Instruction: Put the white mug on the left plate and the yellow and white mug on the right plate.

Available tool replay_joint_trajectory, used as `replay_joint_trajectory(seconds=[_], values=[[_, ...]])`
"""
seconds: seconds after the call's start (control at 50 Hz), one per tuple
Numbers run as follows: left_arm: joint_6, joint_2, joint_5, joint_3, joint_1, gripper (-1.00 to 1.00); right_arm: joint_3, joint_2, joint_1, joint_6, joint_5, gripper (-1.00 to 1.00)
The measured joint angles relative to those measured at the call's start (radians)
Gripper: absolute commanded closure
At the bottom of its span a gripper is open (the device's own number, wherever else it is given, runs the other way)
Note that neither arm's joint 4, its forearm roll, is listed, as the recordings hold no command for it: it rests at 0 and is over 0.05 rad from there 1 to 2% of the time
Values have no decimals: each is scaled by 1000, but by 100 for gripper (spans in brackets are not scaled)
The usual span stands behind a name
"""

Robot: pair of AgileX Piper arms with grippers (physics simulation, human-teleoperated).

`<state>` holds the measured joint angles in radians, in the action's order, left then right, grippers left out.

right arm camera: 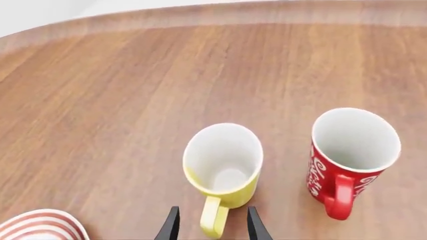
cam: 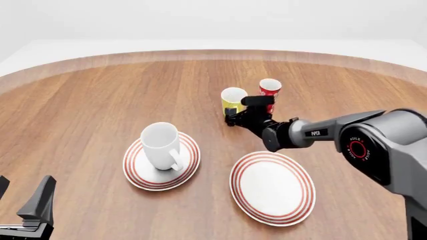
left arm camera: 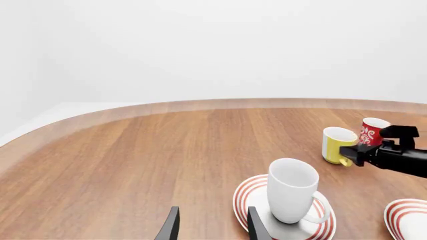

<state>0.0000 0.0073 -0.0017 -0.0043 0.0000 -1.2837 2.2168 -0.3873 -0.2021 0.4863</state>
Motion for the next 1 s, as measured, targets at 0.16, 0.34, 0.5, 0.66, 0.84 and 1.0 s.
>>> replay_joint_trajectory(seconds=[0.16, 0.34, 0.5, 0.66, 0.84, 1.0], values=[[0, 0, 0, 0, 0, -100, -8, 18, -2, -2, -3, -100], [0, 0, 0, 0, 0, -100, -17, 36, -3, -3, -5, -100], [0, 0, 0, 0, 0, -100, -26, 52, -5, -4, -9, -100], [0, 0, 0, 0, 0, -100, -40, 67, -8, -3, -15, -100], [0, 0, 0, 0, 0, -100, -48, 71, -11, -1, -19, 100], [0, 0, 0, 0, 0, -100, -47, 69, -10, 6, -18, 100]])
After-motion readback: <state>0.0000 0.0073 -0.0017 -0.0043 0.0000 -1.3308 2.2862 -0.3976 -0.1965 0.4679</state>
